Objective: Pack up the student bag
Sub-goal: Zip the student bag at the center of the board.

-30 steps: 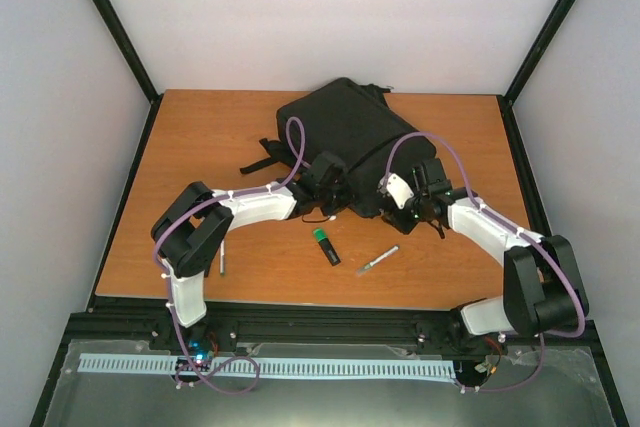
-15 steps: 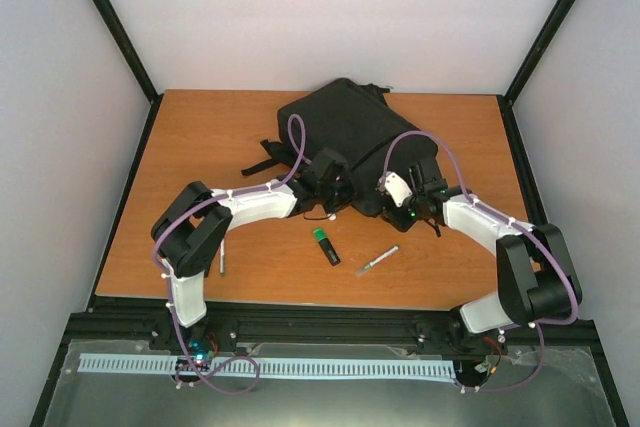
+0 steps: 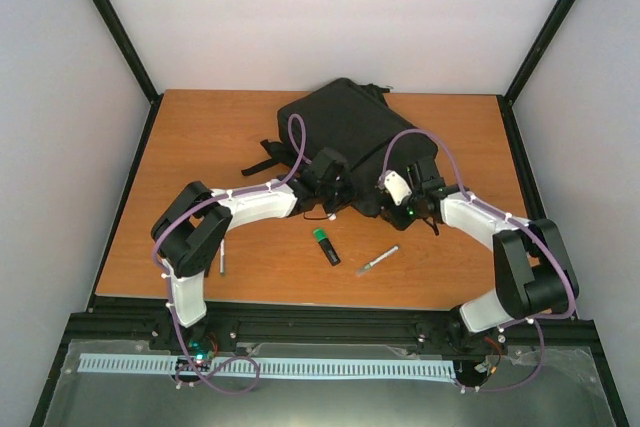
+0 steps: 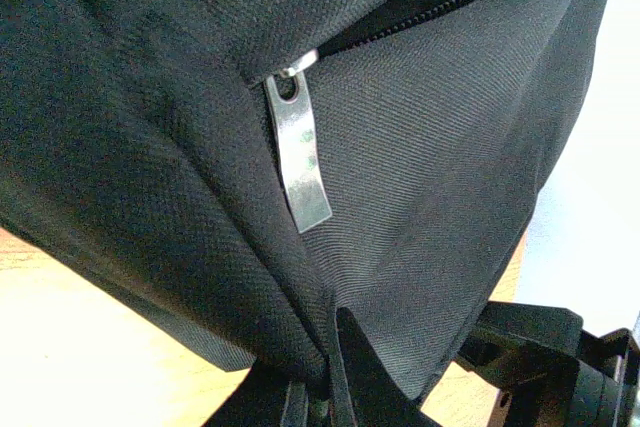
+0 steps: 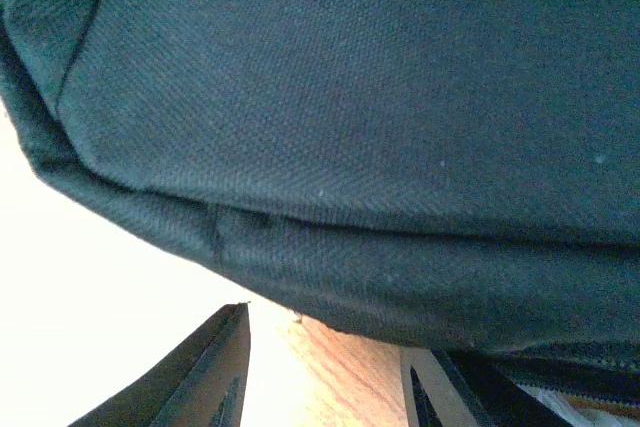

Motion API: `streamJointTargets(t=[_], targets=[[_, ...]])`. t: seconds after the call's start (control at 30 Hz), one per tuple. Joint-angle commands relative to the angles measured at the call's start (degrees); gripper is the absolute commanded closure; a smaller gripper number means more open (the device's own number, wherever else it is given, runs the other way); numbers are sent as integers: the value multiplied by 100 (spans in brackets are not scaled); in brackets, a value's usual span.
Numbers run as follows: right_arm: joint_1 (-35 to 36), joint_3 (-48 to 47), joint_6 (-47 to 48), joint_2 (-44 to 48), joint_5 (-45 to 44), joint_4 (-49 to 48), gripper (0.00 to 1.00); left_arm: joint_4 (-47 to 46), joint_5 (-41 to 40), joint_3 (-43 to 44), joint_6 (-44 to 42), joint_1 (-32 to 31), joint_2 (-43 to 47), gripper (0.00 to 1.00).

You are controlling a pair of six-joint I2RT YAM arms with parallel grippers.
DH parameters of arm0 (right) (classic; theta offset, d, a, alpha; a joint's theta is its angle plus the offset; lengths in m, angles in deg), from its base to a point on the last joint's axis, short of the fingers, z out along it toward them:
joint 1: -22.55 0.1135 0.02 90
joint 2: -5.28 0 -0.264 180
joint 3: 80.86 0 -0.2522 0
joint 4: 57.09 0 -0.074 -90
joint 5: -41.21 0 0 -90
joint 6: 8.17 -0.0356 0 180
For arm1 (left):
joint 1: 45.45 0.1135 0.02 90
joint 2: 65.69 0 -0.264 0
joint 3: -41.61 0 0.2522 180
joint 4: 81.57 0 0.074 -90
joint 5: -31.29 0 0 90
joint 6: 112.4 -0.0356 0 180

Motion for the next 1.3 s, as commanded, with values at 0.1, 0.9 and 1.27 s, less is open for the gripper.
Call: streamJointTargets(t=[0.1,0.9,1.27], targets=[[59,-96,-61,542,-250,492,58,-122,55,343,-136,-46,111,99],[375,-337,-679,-140,-695,344,71,-146,72,332,-46,-46,106,99],[373,-234,-521,-199,-457,-108,74,-153,84,325,-48,-47,128,99]])
